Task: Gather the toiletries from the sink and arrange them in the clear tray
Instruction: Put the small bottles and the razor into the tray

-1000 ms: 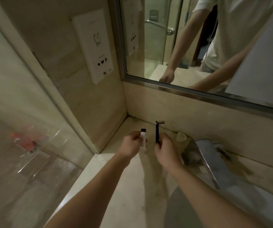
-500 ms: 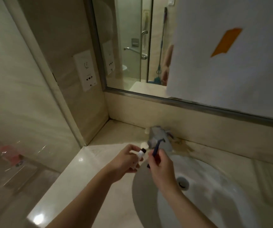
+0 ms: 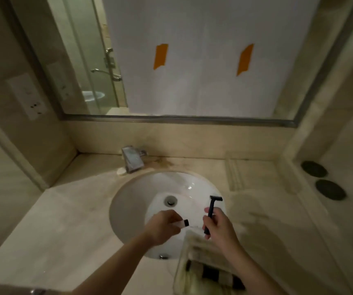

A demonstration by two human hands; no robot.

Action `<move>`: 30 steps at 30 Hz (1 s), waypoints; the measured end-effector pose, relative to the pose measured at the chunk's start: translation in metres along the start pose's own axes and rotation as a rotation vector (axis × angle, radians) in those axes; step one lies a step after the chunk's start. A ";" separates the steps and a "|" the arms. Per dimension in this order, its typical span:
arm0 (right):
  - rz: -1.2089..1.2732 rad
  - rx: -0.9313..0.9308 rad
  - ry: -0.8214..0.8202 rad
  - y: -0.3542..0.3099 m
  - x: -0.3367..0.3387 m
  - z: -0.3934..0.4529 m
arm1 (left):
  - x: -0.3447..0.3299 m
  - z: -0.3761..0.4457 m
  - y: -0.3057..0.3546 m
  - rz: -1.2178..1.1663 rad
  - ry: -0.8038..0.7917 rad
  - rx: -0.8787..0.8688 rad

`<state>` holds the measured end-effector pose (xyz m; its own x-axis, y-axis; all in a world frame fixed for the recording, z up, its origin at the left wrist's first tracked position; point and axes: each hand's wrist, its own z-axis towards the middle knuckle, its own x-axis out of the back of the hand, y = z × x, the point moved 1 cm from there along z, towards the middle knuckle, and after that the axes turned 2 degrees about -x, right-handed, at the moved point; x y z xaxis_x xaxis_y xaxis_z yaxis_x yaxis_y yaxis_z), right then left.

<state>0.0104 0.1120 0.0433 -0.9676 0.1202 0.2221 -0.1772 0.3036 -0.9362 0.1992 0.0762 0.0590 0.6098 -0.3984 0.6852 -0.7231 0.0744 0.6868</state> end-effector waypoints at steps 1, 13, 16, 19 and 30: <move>0.007 -0.007 0.013 0.006 0.014 -0.007 | -0.010 -0.003 0.007 0.030 -0.009 -0.022; -0.095 -0.062 0.058 0.060 0.104 -0.066 | -0.105 -0.041 0.028 0.443 -0.214 -0.186; -0.149 -0.069 0.029 0.071 0.110 -0.073 | -0.117 -0.048 0.025 0.466 -0.228 -0.250; -0.205 -0.069 -0.002 0.077 0.112 -0.078 | -0.122 -0.052 0.020 0.536 -0.228 -0.335; -0.501 -0.019 -0.089 0.094 0.109 -0.090 | -0.129 -0.057 0.011 0.646 -0.154 -0.375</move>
<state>-0.0959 0.2385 0.0035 -0.7764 -0.1250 0.6177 -0.6208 0.3208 -0.7154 0.1308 0.1808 -0.0082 0.0313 -0.2913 0.9561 -0.7455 0.6304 0.2165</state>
